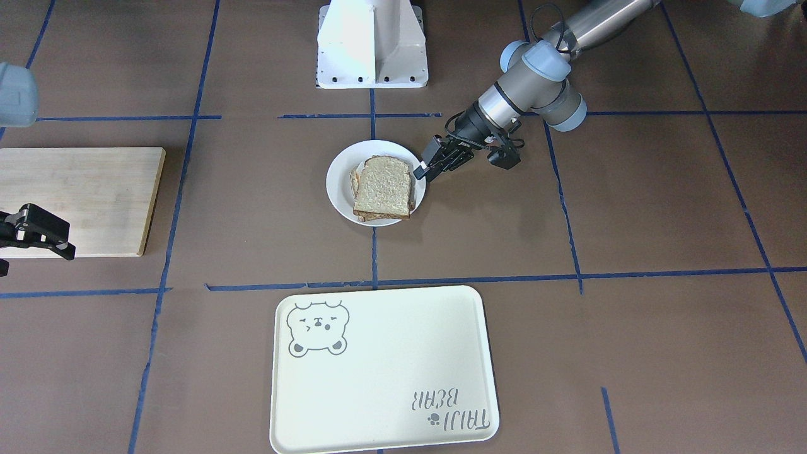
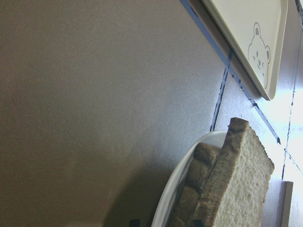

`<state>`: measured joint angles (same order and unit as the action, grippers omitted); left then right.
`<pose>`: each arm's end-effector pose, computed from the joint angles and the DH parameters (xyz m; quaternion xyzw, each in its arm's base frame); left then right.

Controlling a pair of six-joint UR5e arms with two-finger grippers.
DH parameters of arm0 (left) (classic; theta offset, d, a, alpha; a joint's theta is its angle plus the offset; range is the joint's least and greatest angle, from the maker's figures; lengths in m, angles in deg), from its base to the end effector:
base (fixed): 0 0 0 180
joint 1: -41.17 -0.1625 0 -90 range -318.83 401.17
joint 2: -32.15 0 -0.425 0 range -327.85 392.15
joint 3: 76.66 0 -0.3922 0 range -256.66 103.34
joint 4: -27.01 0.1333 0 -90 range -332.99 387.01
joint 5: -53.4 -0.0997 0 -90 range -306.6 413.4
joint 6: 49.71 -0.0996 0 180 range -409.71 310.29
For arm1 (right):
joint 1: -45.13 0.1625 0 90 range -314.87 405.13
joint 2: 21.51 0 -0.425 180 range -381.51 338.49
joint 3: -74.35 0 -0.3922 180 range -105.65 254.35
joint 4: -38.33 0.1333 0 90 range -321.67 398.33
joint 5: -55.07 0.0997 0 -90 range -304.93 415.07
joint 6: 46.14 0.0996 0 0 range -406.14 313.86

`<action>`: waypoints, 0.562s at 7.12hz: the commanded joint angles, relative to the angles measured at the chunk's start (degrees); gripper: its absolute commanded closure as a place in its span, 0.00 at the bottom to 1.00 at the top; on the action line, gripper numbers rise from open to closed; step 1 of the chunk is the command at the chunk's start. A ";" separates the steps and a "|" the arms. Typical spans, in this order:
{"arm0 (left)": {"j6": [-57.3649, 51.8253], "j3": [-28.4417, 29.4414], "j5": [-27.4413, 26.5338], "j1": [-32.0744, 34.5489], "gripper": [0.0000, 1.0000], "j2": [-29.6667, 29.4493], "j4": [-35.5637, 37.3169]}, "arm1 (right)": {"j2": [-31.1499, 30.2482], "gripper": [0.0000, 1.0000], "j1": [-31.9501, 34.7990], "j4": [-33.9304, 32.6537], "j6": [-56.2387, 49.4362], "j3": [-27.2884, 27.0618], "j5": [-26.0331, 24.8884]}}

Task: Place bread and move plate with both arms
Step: 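Close the left gripper on the plate rim nearest it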

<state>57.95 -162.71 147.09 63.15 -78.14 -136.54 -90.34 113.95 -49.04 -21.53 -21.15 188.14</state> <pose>0.5305 -0.3510 0.3513 0.0038 0.7064 -0.2185 0.6732 -0.1655 -0.6078 0.3974 0.0786 -0.4187 -0.0659 0.9023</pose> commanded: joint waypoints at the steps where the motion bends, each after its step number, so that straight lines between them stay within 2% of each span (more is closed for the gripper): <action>1: -0.09 0.80 -0.09 -0.62 0.57 -0.63 0.08 | -0.16 0.00 0.00 0.00 0.00 0.05 0.00; 4: -0.09 1.85 -0.09 -1.06 0.57 -2.12 0.08 | -0.60 0.00 0.09 0.00 -0.09 0.05 0.09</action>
<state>57.87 -161.02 147.00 62.27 -79.96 -136.46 -90.72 114.01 -49.04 -21.59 -21.10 188.16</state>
